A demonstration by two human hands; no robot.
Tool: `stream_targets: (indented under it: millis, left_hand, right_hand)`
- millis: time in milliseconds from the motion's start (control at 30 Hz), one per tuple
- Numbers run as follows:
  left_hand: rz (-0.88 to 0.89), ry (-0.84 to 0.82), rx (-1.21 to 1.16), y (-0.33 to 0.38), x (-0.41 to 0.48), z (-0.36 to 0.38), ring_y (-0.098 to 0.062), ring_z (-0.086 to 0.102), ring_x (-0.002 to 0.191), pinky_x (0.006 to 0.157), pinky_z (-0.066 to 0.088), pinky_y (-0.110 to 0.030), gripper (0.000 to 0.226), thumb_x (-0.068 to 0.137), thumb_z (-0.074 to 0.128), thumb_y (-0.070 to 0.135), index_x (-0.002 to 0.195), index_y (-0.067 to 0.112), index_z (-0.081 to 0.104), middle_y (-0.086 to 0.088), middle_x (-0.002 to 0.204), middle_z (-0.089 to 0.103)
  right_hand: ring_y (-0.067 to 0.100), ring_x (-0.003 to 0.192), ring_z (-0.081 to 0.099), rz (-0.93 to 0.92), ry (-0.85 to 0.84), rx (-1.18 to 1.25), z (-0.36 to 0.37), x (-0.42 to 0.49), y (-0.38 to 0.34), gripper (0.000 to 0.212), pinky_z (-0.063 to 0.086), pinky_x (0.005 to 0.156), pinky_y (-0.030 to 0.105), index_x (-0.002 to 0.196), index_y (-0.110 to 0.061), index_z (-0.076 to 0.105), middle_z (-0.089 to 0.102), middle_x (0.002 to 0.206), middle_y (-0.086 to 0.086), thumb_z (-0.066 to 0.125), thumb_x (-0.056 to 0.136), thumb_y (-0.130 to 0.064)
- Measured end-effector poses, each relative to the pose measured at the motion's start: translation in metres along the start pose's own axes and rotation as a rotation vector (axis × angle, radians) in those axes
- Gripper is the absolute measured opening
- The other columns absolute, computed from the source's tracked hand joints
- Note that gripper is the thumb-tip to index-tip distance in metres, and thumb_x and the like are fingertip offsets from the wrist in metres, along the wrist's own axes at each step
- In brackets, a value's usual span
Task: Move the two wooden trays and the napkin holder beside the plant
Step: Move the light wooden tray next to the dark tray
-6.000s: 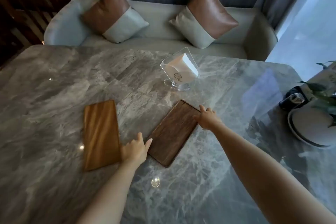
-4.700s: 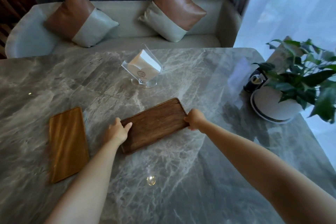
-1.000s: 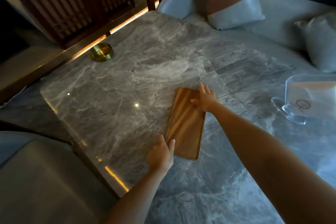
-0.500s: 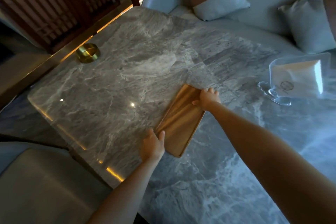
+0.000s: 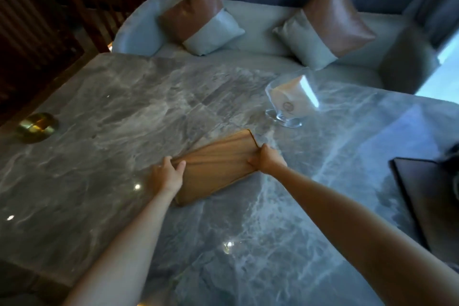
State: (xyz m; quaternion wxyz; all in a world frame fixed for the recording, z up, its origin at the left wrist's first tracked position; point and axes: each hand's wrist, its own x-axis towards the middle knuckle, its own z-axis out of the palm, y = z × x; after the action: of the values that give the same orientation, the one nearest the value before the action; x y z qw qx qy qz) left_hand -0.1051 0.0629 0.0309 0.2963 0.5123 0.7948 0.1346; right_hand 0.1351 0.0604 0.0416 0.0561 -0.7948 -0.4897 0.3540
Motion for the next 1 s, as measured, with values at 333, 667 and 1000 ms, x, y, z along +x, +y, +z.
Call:
stream_targets:
  millis: [333,667,1000]
  left_hand:
    - [0.352,-0.102,0.16,0.134,-0.027,0.055,-0.04,0.04,0.125,0.105,0.035,-0.046,0.047,0.09,0.047,0.042,0.127,0.014,0.048,-0.024,0.135,0.04]
    - [0.728,-0.331,0.315,0.247,-0.093,0.152,-0.039,0.041,0.126,0.108,0.035,-0.043,0.042,0.089,0.049,0.033,0.13,0.019,0.049,-0.021,0.136,0.04]
    - [0.905,-0.485,0.525,0.309,-0.151,0.234,-0.037,0.031,0.135,0.111,0.027,-0.044,0.054,0.084,0.041,0.015,0.136,0.026,0.04,-0.015,0.148,0.031]
  right_hand:
    - [0.032,0.074,0.059,0.241,0.185,0.545,-0.028,-0.068,0.134,0.016,0.048,0.042,0.024,0.087,-0.009,0.05,0.051,0.082,0.009,0.052,0.092,-0.024]
    - [0.023,0.052,0.056,0.538,0.337,1.061,-0.017,-0.141,0.221,0.027,0.049,0.033,0.025,0.069,-0.018,0.043,0.055,0.089,0.016,0.044,0.096,-0.017]
    - [0.01,0.027,0.054,0.731,0.318,1.32,-0.016,-0.16,0.261,0.026,0.047,0.029,0.019,0.071,-0.016,0.04,0.056,0.057,0.011,0.043,0.097,-0.019]
